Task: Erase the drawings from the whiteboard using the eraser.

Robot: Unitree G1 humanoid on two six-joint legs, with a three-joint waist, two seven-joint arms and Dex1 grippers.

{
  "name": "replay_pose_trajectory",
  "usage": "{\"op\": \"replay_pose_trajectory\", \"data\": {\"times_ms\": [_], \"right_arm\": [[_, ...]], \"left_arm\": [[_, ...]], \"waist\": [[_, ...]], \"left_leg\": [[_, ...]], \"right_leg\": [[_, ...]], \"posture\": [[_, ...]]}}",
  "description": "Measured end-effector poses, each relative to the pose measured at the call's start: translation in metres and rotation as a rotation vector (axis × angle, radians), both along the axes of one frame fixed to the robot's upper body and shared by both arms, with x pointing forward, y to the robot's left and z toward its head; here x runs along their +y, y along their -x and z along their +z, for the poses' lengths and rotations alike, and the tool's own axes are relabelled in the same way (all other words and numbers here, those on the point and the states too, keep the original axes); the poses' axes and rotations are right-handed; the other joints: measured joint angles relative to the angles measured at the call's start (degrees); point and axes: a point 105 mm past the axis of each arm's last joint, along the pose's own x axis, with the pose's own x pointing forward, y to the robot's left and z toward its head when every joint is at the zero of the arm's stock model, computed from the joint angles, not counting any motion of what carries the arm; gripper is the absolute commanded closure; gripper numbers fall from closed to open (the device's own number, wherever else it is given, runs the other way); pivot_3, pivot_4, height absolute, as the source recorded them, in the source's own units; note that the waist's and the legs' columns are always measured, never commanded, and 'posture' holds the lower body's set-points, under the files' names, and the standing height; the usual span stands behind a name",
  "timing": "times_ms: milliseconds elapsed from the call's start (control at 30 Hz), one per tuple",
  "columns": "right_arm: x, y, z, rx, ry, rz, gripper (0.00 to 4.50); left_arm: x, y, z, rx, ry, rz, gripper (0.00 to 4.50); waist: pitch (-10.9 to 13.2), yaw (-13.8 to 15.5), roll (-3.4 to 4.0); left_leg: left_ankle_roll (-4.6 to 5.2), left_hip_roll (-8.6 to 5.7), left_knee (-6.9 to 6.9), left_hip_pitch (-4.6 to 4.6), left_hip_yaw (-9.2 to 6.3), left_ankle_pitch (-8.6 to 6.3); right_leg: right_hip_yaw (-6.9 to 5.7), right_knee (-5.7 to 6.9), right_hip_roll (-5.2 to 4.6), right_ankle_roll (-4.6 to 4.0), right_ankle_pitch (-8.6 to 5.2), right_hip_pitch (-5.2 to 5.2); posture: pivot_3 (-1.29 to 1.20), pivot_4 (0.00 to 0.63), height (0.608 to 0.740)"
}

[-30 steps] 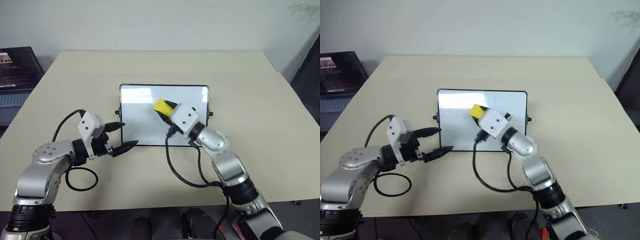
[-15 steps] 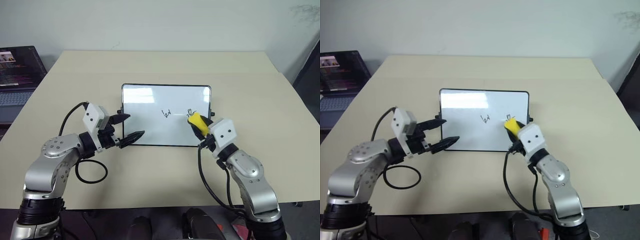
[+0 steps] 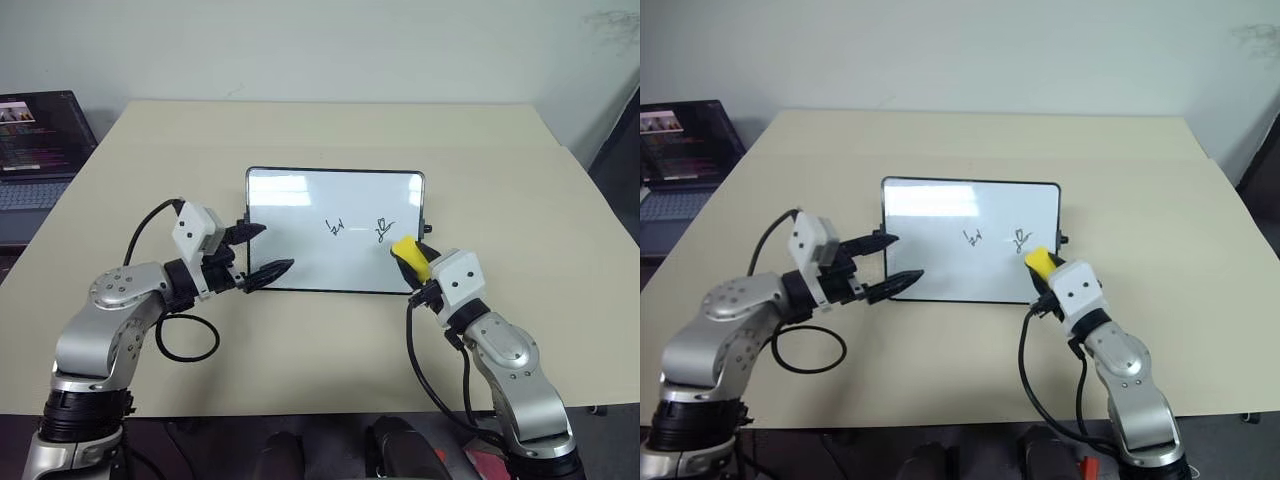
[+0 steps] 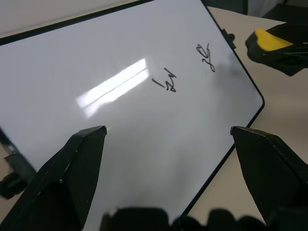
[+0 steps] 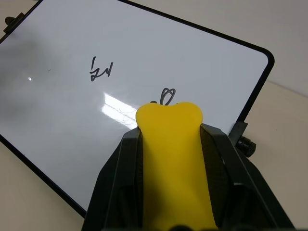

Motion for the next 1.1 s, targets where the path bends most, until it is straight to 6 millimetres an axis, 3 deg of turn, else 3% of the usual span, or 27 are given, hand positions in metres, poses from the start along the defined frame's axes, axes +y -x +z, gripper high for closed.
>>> {"op": "replay_pose_trajectory", "data": {"times_ms": [167, 400, 667, 867, 1100], "right_arm": [[0.001, -0.001, 0.003, -0.011, 0.0, 0.006, 3.19], [0.016, -0.008, 0.021, -0.065, 0.007, 0.075, 3.19], [0.053, -0.047, 0.043, -0.147, 0.041, 0.158, 3.19], [0.064, -0.071, 0.034, -0.152, 0.077, 0.139, 3.19], [0.083, -0.065, 0.002, -0.091, 0.172, 0.196, 3.19]], "left_arm": [[0.011, 0.01, -0.023, 0.075, 0.0, 0.037, 0.0], [0.012, 0.01, -0.019, 0.046, -0.003, 0.036, 0.0], [0.011, 0.007, -0.013, 0.02, -0.014, 0.01, 0.0], [0.008, 0.005, -0.012, 0.015, -0.02, -0.015, 0.0], [0.005, 0.003, -0.007, 0.0, -0.025, -0.04, 0.0]], "waist": [[0.0, 0.4, 0.0], [0.0, 0.6, -0.01], [0.0, 0.3, -0.01], [0.0, 0.4, -0.01], [0.0, 0.4, -0.03]], "left_leg": [[0.0, 0.01, 0.02, -0.01, -0.05, 0.0], [-0.04, -0.02, 0.05, 0.01, -0.03, 0.02], [-0.03, 0.0, 0.03, 0.1, 0.0, 0.02], [-0.03, 0.0, 0.03, 0.03, 0.02, 0.02], [-0.03, 0.01, 0.04, 0.07, 0.03, 0.02]], "right_leg": [[-0.01, 0.0, -0.01, 0.0, 0.0, 0.0], [-0.03, 0.02, 0.0, 0.0, 0.0, 0.06], [-0.08, 0.08, 0.0, -0.01, 0.0, 0.05], [-0.08, 0.04, -0.09, -0.01, 0.0, 0.03], [-0.06, 0.13, -0.1, -0.01, 0.0, 0.02]], "posture": [[0.0, 0.15, 0.74], [0.0, 0.15, 0.74], [0.0, 0.15, 0.74], [0.0, 0.15, 0.74], [0.0, 0.15, 0.74]]}}
